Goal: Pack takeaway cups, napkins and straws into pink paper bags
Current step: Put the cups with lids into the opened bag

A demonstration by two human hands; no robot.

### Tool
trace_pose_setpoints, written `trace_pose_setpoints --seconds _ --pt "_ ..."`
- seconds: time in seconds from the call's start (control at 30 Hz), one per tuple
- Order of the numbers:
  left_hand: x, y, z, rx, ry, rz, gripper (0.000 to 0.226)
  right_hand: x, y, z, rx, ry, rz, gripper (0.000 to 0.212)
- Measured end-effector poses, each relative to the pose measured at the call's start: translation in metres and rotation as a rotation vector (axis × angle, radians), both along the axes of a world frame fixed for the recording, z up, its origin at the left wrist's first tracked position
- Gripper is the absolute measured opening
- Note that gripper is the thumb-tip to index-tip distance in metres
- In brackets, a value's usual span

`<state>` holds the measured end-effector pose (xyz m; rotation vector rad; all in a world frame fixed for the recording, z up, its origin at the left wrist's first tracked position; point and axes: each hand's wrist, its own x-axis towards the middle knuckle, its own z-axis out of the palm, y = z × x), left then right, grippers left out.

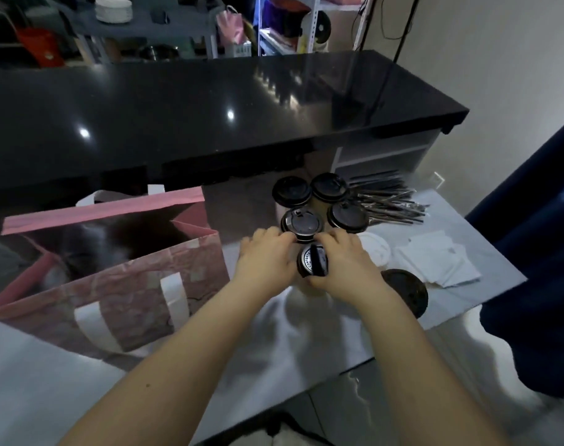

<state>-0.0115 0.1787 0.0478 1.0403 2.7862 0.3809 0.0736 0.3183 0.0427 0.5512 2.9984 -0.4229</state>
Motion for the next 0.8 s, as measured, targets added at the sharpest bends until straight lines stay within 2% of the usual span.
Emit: trace_pose_setpoints --seconds 0.13,0.27,0.43,0.57,0.7,0.8 --pt "0.005 0.002 -0.020 0.047 -0.089 0.112 0.047 -0.006 0.000 -0.032 0.186 0.057 0.054 0.086" --pt "0.011 0.003 -0.027 0.092 -0.136 0.206 0.047 -0.007 0.005 -0.043 0.215 0.060 0.124 0.088" --pt "0.015 -0.001 -0.009 0.196 -0.029 0.284 0.045 -0.005 0.016 -0.011 0.089 0.104 0.299 0.088" --pt "0.006 -0.007 0.036 0.309 0.105 0.273 0.044 -0.009 0.022 0.038 -0.174 0.140 0.409 0.089" --pt "-0.011 -0.031 0.083 0.377 0.226 0.258 0.042 -0.028 0.025 0.080 -0.166 0.264 0.425 0.082" --pt "-0.026 -0.064 0.102 0.368 0.246 0.313 0.041 -0.046 0.011 0.095 -0.172 0.299 0.464 0.081"
